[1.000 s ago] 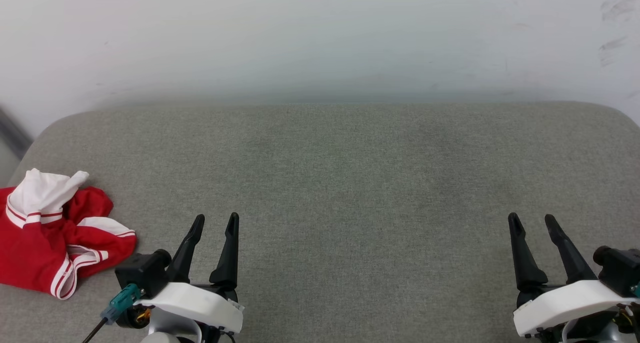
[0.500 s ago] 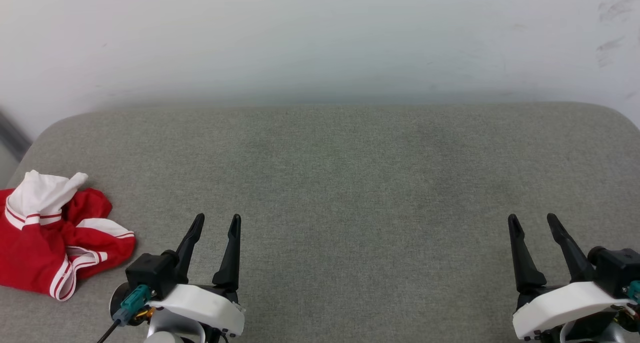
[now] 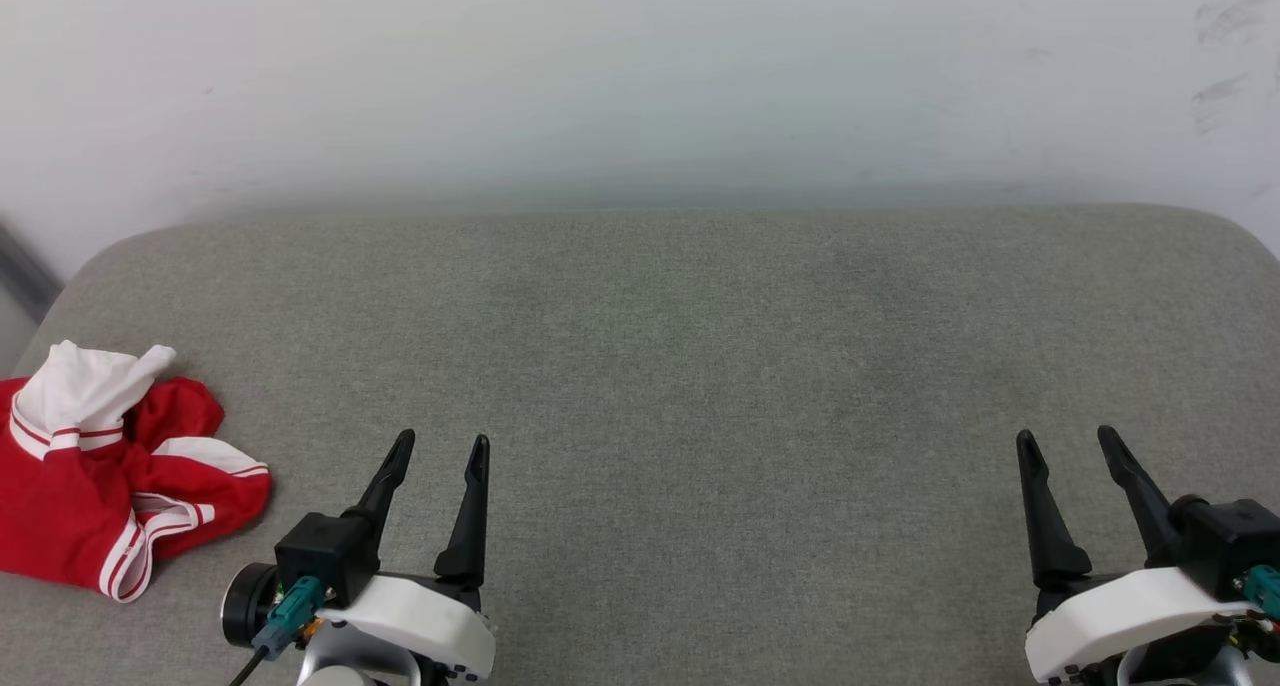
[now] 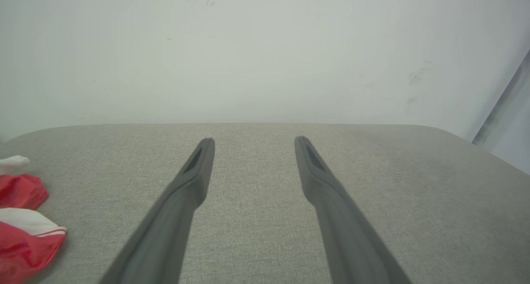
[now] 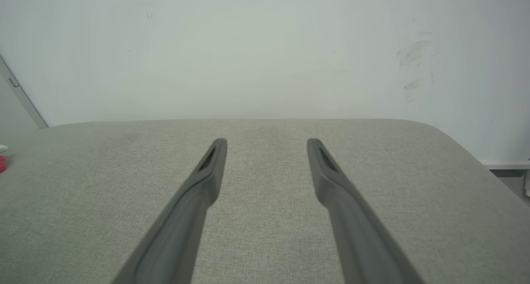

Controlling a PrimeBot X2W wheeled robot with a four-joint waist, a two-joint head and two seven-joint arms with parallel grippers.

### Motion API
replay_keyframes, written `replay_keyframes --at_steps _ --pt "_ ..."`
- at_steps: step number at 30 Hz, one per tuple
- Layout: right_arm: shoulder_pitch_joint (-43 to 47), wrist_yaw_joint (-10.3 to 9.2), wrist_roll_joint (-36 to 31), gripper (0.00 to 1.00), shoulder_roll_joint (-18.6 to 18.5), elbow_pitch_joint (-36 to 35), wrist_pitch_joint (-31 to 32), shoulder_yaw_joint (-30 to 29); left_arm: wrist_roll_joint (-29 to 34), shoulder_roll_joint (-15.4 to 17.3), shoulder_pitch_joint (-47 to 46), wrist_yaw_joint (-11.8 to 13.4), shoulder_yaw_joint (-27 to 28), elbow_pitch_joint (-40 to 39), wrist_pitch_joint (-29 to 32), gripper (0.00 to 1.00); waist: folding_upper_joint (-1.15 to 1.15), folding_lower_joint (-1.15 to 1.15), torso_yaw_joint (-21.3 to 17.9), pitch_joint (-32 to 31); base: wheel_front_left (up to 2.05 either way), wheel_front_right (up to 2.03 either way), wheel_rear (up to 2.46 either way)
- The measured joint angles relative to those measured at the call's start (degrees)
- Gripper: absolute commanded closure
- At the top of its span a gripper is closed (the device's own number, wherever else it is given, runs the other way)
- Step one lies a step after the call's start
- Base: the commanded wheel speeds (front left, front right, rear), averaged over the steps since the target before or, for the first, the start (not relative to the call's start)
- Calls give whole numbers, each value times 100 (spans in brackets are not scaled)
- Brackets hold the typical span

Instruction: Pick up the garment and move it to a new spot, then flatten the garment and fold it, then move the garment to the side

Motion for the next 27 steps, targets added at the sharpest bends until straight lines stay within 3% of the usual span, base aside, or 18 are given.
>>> replay_keyframes --at_steps 8,27 --pt "7 0 -179 0 0 13 -53 -3 207 -32 -1 0 9 87 -59 0 0 0 5 -2 0 0 0" --pt "-14 0 -83 0 0 183 -166 -97 -29 -88 -110 0 75 344 -75 0 0 0 69 13 0 0 0"
